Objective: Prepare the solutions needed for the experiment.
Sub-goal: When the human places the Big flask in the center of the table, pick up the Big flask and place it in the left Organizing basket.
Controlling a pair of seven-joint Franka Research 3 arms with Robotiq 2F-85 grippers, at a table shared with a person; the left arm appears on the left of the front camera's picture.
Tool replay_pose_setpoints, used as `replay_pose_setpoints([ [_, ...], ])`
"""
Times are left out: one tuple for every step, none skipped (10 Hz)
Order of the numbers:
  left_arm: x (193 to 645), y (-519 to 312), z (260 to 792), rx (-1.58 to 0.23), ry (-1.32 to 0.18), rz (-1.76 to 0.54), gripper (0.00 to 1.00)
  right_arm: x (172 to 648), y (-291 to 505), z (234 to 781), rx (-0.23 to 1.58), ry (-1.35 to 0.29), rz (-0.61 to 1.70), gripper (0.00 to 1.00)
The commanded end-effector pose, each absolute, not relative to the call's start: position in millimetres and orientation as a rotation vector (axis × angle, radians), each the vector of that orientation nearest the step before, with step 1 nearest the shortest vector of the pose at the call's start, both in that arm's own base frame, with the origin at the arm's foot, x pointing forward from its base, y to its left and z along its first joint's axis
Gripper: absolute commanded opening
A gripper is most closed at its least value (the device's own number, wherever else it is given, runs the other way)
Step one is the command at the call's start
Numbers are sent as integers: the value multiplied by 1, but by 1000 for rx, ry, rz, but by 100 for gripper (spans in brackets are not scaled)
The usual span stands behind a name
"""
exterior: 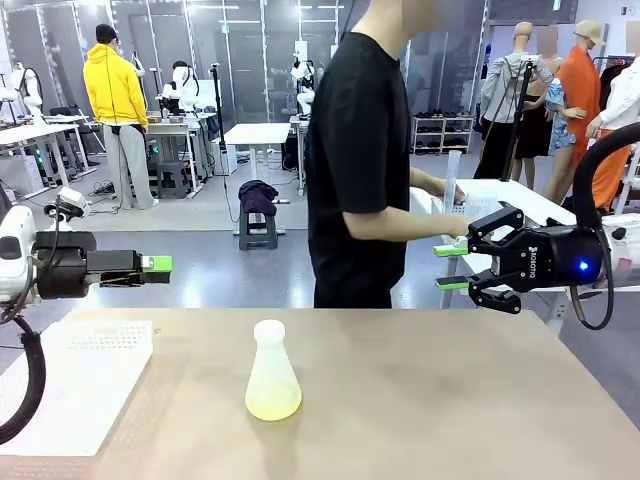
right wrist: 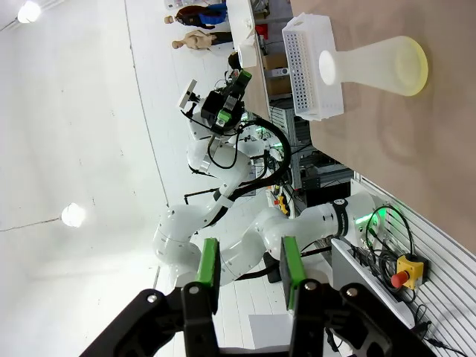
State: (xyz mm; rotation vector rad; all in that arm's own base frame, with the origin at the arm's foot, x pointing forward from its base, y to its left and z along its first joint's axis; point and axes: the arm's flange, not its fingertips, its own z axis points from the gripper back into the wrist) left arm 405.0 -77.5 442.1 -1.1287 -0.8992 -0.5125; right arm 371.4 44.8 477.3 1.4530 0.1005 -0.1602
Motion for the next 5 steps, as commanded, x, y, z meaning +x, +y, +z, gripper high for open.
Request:
replay_pose_setpoints([
  [402,-77,444,-1155,-857,-454,100,370,46,478,1468,99,-161,43],
  [402,-77,444,-1155,-857,-454,100,370,46,478,1468,99,-161,43],
  [402,-77,444,-1155,-857,-454,100,370,46,478,1468,99,-161,43],
  [405,-76,442,-1145,-876,-477,100,370,46,478,1468,99,-161,43],
  [408,-66,447,-1159,-872,-572,100,370,46,478,1468,99,-161,43],
])
